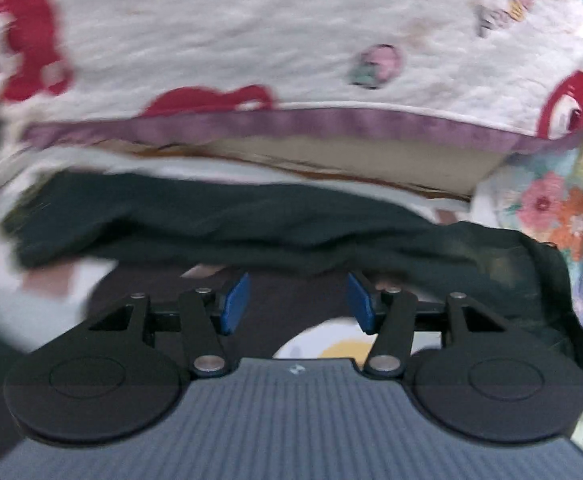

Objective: Fold clothes

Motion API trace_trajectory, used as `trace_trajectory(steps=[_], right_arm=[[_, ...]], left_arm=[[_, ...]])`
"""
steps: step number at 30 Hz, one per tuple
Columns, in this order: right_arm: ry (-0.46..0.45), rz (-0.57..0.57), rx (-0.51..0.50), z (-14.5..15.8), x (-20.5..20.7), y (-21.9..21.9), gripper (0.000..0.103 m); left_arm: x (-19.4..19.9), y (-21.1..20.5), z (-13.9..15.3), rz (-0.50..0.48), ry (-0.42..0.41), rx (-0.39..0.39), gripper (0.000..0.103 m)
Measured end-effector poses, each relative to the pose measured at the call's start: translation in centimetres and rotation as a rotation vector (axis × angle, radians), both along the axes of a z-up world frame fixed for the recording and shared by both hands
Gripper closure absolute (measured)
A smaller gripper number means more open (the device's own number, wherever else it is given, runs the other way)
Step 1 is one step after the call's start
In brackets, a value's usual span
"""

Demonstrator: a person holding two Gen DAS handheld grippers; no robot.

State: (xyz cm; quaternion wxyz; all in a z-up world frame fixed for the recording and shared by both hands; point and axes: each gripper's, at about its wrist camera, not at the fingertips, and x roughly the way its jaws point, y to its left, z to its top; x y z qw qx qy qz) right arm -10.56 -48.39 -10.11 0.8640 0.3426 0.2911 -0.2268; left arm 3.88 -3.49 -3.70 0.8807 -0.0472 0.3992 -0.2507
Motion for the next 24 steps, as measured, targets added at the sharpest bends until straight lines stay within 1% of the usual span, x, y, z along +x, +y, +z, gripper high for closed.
trace_trajectory(steps=[1,2,3,4,5,6,8,10,12,15,16,18,19,21,23,24], right_arm=[[0.054,-0.001,-0.036,0.0,1.5,-0.8,0.054],[0.109,-0.002,-0.073,0.0,3.0,-1.7,0.053],[0.163,-0.003,-0.109,0.1,4.5,-2.5,0.053],[0.200,-0.034,-0.135,-0.4,5.2,-3.4,0.053],[0.188,-0.091,-0.138,-1.2,5.0,-4.2,0.053],[0.157,-0.153,-0.132,-2.0,4.4,-4.8,0.052],[0.043,-0.191,-0.047,-4.4,2.6,-5.8,0.052],[-0.017,-0.181,0.023,-6.4,1.4,-6.5,0.052],[-0.036,-0.150,0.076,-7.4,1.0,-7.6,0.052],[-0.074,-0.082,0.149,-7.6,1.4,-9.7,0.052],[-0.082,-0.067,0.174,-7.6,1.7,-10.4,0.052],[-0.062,-0.084,0.207,-8.0,2.5,-11.2,0.051],[-0.049,-0.096,0.222,-8.3,2.9,-11.5,0.051],[-0.013,-0.074,0.281,-9.2,4.3,-12.0,0.051],[0.047,-0.075,0.267,-10.1,5.4,-11.6,0.051],[0.068,-0.081,0.217,-10.2,6.0,-11.2,0.051]], left_arm=[[0.7,-1.5,-0.3,-0.012,-0.003,-0.001,0.050],[1.5,-2.8,-0.8,-0.020,-0.009,0.001,0.050],[2.2,-3.7,-1.5,-0.002,-0.030,0.016,0.050],[2.7,-4.4,-2.2,0.030,-0.061,0.039,0.050],[3.5,-4.9,-2.9,0.054,-0.090,0.074,0.050],[4.3,-5.3,-3.6,0.063,-0.106,0.111,0.050],[6.2,-5.6,-5.1,0.072,-0.093,0.137,0.050],[7.8,-5.6,-6.2,0.064,-0.056,0.125,0.050],[8.5,-5.6,-7.2,0.070,-0.042,0.100,0.050],[8.0,-5.6,-8.6,0.156,-0.086,0.096,0.050],[7.9,-5.9,-9.0,0.162,-0.091,0.115,0.050],[8.3,-6.6,-9.8,0.112,-0.060,0.147,0.050],[8.3,-6.7,-10.0,0.100,-0.053,0.146,0.050],[8.2,-6.4,-10.3,0.093,-0.052,0.133,0.050],[8.0,-6.1,-10.6,0.081,-0.055,0.137,0.050],[7.9,-5.8,-10.8,0.078,-0.057,0.138,0.050]])
